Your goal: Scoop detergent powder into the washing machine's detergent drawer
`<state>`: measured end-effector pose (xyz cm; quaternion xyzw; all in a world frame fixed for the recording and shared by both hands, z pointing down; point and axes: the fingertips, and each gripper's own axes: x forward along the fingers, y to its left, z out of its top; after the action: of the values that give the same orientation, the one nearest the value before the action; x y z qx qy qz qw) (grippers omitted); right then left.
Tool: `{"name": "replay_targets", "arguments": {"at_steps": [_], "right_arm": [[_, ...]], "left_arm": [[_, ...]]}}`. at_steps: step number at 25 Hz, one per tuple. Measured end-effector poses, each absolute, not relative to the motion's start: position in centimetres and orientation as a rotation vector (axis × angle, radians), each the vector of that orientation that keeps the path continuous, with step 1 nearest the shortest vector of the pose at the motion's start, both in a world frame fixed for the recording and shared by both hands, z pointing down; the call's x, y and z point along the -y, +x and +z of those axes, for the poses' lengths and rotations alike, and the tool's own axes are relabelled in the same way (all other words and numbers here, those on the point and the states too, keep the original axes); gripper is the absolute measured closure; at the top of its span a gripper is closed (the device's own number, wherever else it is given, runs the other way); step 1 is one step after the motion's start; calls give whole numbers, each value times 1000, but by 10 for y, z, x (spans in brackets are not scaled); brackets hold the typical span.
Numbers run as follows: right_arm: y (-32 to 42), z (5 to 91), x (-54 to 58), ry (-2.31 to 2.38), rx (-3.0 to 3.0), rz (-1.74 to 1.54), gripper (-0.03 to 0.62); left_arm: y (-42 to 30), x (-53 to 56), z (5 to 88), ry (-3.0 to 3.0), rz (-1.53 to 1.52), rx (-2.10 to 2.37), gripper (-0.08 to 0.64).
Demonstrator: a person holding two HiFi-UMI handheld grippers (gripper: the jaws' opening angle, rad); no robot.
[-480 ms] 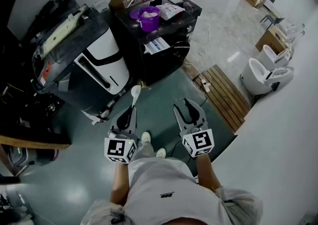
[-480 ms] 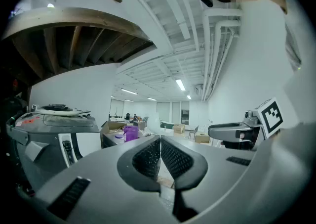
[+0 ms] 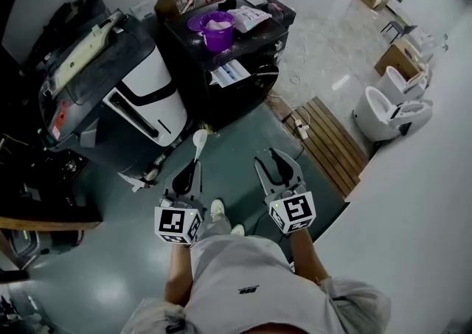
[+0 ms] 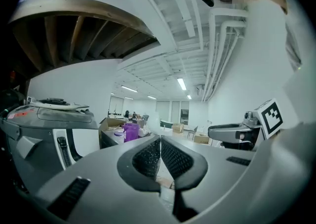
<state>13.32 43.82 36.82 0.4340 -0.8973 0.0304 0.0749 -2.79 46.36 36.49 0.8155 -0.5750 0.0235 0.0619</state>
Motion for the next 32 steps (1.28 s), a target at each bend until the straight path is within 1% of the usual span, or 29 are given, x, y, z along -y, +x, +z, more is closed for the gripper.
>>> {"name": "replay_targets", "arguments": {"at_steps": [17, 21, 23, 32], "right_arm": [[67, 379, -328, 1365, 2589, 83, 442], [59, 380, -310, 1378, 2567, 83, 407], [57, 381, -304, 1382, 2561, 88, 399], [51, 385, -268, 1363, 2555, 98, 397]], "left_arm": [[-97, -342, 374, 2518, 66, 1600, 543], [-103, -322, 376, 2537, 51, 1576, 543], [-105, -314, 377, 2538, 52, 1568, 543], [-108, -279, 382, 2529, 62, 1554, 543]]}}
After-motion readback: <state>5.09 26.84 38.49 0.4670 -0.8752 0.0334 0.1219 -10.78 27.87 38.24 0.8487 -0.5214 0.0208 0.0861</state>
